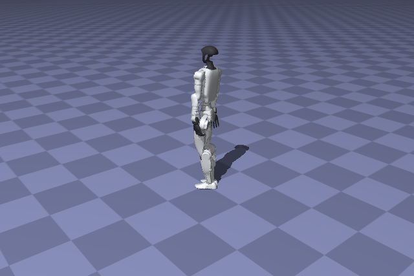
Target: In place motions
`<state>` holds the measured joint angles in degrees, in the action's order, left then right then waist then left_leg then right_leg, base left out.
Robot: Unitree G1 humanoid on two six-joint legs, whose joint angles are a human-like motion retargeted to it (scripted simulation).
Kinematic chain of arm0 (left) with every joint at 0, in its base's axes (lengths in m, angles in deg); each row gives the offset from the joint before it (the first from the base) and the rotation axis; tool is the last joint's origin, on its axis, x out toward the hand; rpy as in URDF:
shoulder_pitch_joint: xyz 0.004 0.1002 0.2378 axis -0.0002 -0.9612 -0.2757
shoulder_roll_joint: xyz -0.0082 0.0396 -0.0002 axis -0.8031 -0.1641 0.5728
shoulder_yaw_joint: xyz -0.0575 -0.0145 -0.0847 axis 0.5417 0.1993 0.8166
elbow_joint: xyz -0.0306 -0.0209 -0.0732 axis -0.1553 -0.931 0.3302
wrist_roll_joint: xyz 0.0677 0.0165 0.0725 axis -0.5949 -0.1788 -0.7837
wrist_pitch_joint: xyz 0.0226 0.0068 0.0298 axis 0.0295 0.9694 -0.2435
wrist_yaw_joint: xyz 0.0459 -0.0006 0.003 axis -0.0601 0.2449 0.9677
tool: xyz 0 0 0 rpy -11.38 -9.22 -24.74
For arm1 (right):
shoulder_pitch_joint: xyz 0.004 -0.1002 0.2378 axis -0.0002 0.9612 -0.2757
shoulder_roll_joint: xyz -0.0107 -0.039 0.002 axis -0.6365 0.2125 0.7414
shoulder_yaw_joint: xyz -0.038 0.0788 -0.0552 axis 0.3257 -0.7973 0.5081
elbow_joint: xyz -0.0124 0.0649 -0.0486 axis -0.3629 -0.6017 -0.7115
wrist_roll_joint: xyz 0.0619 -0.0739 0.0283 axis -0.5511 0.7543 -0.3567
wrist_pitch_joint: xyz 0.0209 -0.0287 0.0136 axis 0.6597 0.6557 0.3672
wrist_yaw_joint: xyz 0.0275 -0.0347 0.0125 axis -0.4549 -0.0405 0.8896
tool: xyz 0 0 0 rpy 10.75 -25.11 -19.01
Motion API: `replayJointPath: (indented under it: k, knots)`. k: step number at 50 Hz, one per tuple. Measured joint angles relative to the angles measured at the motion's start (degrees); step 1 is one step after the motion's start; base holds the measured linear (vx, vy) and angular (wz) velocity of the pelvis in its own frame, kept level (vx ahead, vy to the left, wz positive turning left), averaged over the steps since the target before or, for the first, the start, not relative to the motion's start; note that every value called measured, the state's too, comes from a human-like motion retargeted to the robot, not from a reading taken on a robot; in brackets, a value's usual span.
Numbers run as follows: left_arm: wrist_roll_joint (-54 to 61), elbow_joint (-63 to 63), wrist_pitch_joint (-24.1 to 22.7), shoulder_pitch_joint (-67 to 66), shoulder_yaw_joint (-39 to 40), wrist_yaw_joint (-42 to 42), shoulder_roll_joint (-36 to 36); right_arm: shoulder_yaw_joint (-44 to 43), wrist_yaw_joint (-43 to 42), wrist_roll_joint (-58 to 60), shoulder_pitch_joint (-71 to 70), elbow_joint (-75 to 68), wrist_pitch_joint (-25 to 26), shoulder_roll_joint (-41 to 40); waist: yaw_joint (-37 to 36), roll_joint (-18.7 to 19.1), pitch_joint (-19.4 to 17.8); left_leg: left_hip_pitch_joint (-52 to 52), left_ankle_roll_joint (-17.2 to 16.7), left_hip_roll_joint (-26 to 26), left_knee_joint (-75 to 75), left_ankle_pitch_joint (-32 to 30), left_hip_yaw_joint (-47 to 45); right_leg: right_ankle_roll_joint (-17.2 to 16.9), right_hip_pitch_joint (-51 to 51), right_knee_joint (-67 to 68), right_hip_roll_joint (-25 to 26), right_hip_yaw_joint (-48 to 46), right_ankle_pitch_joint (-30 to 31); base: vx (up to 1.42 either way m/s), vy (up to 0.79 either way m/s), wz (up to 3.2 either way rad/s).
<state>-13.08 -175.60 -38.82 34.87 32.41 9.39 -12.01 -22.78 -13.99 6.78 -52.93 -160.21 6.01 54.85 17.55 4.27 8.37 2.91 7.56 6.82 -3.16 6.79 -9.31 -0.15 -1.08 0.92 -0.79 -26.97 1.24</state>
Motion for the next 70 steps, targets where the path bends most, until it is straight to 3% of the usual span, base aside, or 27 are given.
replayJointPath:
  k: [70]
  knots:
    - [0.4,-0.2,0.0,-0.1,0.4,0.1,0.2,0.4,0.1,0.8,-0.1,-0.1,0.0,-0.1,1.0,0.1,0.5,0.1,0.3,0.6,0.2,-0.3,1.0,0.7,-0.1,-0.6,0.7,-1.0,0.1,0.00,0.00,0.00]
